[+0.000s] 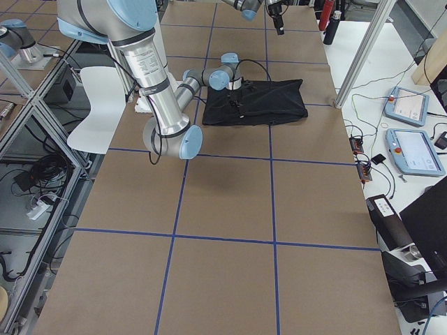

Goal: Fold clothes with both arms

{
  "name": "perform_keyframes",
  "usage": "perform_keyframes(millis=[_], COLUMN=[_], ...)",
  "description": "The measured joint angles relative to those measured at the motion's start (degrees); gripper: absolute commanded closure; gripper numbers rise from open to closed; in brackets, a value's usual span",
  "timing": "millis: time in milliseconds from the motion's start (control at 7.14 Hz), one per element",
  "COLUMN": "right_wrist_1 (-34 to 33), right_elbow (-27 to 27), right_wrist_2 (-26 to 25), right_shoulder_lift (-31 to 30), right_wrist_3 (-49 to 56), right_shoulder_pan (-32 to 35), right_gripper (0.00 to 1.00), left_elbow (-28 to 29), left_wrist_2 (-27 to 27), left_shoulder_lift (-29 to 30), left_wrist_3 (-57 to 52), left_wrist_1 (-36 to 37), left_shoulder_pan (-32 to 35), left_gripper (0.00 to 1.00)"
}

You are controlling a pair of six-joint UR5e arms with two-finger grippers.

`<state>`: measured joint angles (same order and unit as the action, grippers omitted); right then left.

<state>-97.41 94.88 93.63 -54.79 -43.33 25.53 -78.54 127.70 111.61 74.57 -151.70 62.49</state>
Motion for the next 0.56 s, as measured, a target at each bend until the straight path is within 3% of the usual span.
perform_keyframes(millis=[560], right_wrist_1=[0.08], right_elbow=[-0.56], right_wrist_2=[0.5], right_shoulder_lift=[-0.5], right_wrist_3=[0.7], right_shoulder_pan=[1.26], right_gripper=[0.0], left_elbow=[-0.22], left_wrist_2=[0.08], left_shoulder_lift=[0.07], left_wrist_3=[0.09], left_wrist_1=[0.0], left_shoulder_pan=[0.0], left_gripper=[0.0])
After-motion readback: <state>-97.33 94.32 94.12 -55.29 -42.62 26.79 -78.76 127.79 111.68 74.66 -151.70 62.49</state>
